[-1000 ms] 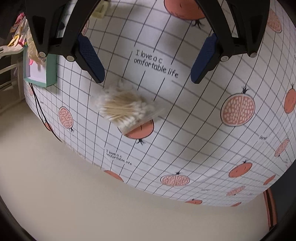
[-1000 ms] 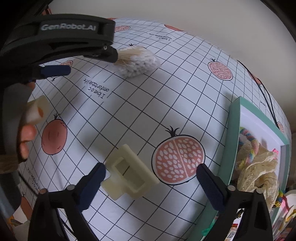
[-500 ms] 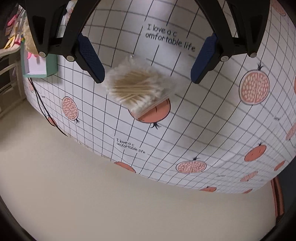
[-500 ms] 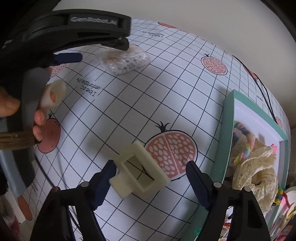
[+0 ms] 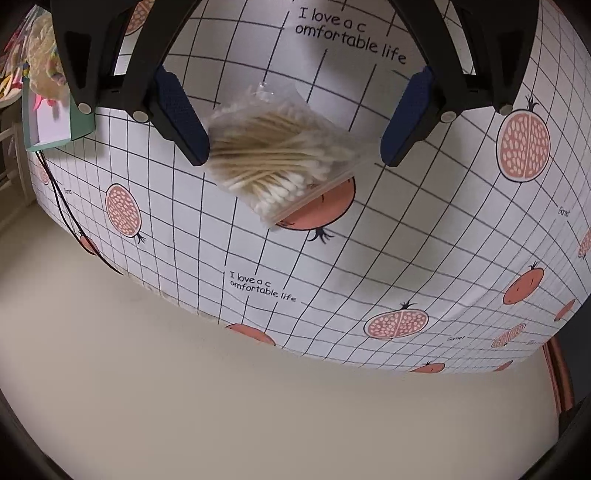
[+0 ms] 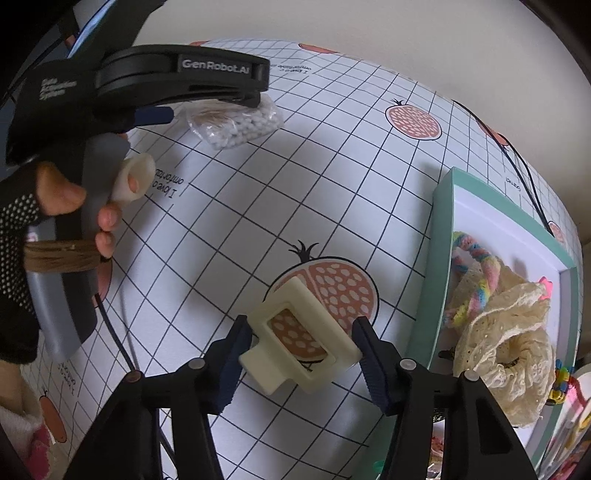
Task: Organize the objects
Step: 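Grasp the cream hair clip with the right tool while the left tool grasps the cotton swab bag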
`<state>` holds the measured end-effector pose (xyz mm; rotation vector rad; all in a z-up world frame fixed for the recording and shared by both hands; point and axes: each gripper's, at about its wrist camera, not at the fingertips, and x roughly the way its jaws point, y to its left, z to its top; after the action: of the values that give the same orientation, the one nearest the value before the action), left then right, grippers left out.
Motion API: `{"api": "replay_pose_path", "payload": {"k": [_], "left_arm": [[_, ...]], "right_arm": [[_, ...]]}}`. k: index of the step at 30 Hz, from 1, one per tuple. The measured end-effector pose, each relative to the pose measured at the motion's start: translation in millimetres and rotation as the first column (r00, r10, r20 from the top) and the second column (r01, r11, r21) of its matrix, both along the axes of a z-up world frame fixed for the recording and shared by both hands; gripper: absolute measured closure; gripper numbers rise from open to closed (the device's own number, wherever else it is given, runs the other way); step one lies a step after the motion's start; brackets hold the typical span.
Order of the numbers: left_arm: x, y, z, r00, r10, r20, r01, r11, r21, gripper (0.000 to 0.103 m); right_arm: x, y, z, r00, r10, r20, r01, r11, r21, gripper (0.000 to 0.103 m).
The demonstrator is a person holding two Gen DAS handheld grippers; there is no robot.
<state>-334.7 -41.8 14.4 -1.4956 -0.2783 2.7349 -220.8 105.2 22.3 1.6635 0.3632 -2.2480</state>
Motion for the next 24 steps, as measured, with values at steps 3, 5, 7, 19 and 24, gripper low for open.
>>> {"api": "replay_pose_path", "payload": {"k": [3,5,7,19,24], "left_arm": [[-2.9,3.5,-1.6,1.000,-0.004,-0.002,0.004,1.000,-0.016,0.009],[-3.3,3.8,-2.2,1.000,0.001,-0.001,-0.001,1.000,-0.015,0.009],[-3.1,3.0,-3.1,1.000,0.005,-0.003,-0.005,1.000,-0.001,0.009],[1.5,2.4,-5.3,1.000,-0.015,0.000,0.014,0.990,0.142,0.049],[4.3,4.8,-3.3,1.000,-0.011,-0.022,0.014,0.990,0.138,0.058]], "right_arm": [[-0.4,-0.9,0.1,1.000,0.002,-0.002,-0.002,1.000,0.003,0.044],[-2.7,0.4,-0.2,1.000,0.002,-0.001,-0.002,1.000,0.002,0.044],[-2.4,-0.1,0.0,1.000,0.002,-0.001,-0.002,1.000,0.001,0.044],[-5.3,4.5,-1.6,1.000,0.004,0.000,-0.004,1.000,0.000,0.044],[-5.4,4.1,-1.5,1.000,0.004,0.000,-0.004,1.000,-0.002,0.044]]}}
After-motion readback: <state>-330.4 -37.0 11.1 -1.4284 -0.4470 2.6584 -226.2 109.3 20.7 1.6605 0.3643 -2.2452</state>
